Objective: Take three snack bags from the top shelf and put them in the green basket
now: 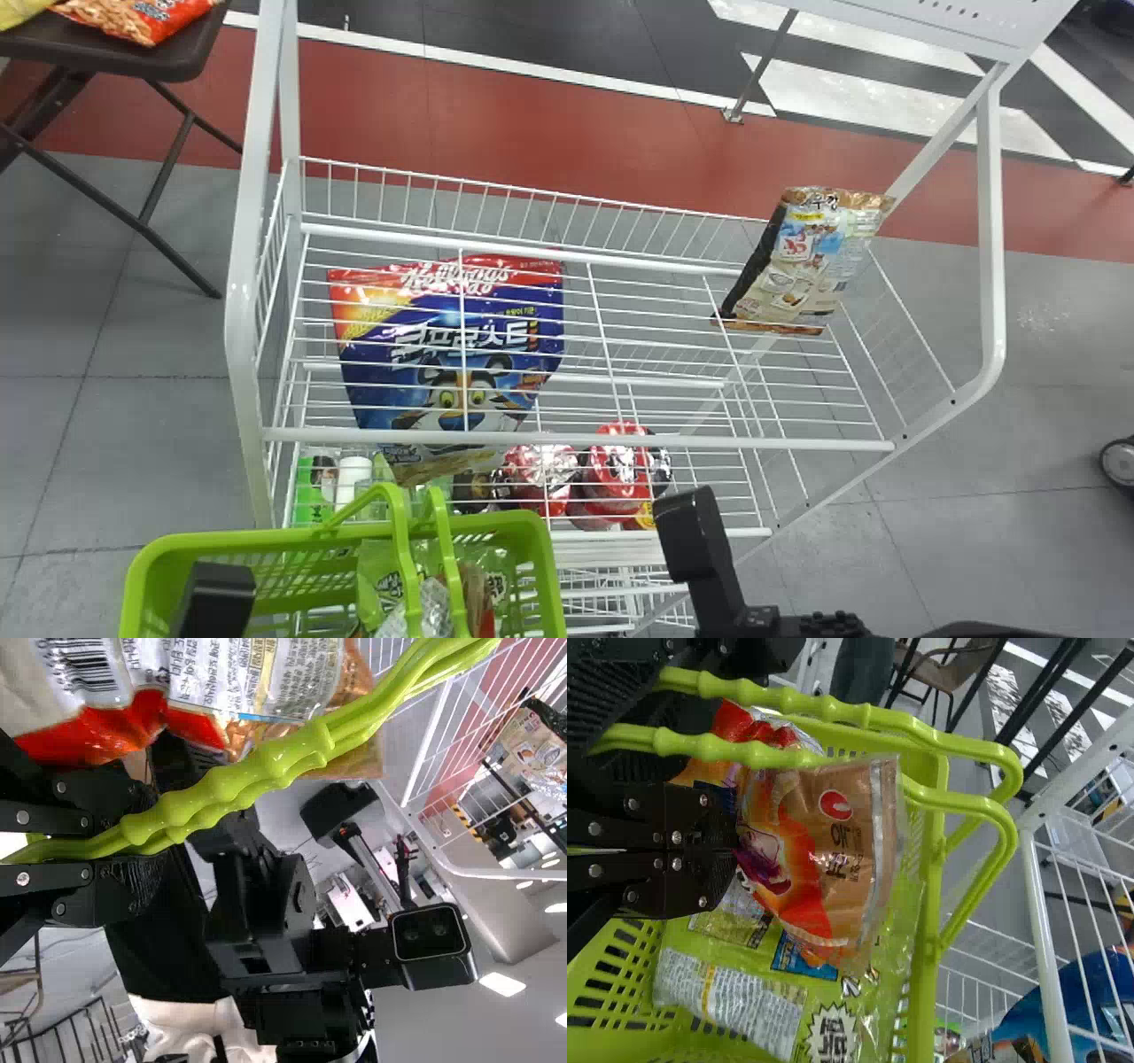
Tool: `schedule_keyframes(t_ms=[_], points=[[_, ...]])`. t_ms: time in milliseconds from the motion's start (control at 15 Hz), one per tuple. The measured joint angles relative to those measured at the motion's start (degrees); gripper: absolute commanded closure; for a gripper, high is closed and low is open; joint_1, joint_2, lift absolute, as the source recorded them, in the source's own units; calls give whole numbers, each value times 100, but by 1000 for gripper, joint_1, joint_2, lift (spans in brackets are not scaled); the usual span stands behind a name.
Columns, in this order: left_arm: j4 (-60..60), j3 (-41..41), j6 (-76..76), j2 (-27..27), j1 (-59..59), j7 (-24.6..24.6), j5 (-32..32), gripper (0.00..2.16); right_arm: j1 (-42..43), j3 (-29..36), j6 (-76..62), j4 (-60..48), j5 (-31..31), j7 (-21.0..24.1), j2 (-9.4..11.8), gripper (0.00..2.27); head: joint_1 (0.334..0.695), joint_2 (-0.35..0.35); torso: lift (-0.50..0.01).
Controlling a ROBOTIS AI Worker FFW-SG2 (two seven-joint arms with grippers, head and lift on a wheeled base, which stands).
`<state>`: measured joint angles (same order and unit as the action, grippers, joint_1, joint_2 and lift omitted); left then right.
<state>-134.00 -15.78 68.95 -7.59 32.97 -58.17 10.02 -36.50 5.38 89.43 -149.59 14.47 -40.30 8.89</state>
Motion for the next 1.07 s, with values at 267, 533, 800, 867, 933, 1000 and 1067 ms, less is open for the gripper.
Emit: schedule_keyframes(t_ms=[267, 533, 800, 867, 933, 1000, 1067], points=[[5, 12, 9, 0, -20, -1, 0, 1045, 38, 418, 0, -23, -11, 134, -86, 6, 695, -350, -30], [19, 5, 16, 12, -70, 12, 0, 1045, 260, 1198, 0, -287, 106, -318, -82, 53, 695, -350, -30], [31, -26, 27, 21, -106, 26, 0, 1045, 248, 1843, 0, -607, 131, -463, -319, 53, 695, -350, -30], [32, -38, 27, 20, -106, 29, 0, 1045, 130, 1935, 0, -576, 130, -410, -522, 53, 695, -350, -30], [37, -60, 27, 16, -107, 55, 0, 1045, -11, 1972, -174, -446, 139, -340, -726, 53, 695, -350, -30], [43, -80, 27, 12, -107, 68, -3, 1045, -115, 1940, -843, -281, 178, -221, -831, 53, 695, -350, -30], [52, -102, 26, 8, -107, 77, -7, 1045, -223, 1829, -1894, -140, 210, -46, -868, 53, 695, -350, -30]])
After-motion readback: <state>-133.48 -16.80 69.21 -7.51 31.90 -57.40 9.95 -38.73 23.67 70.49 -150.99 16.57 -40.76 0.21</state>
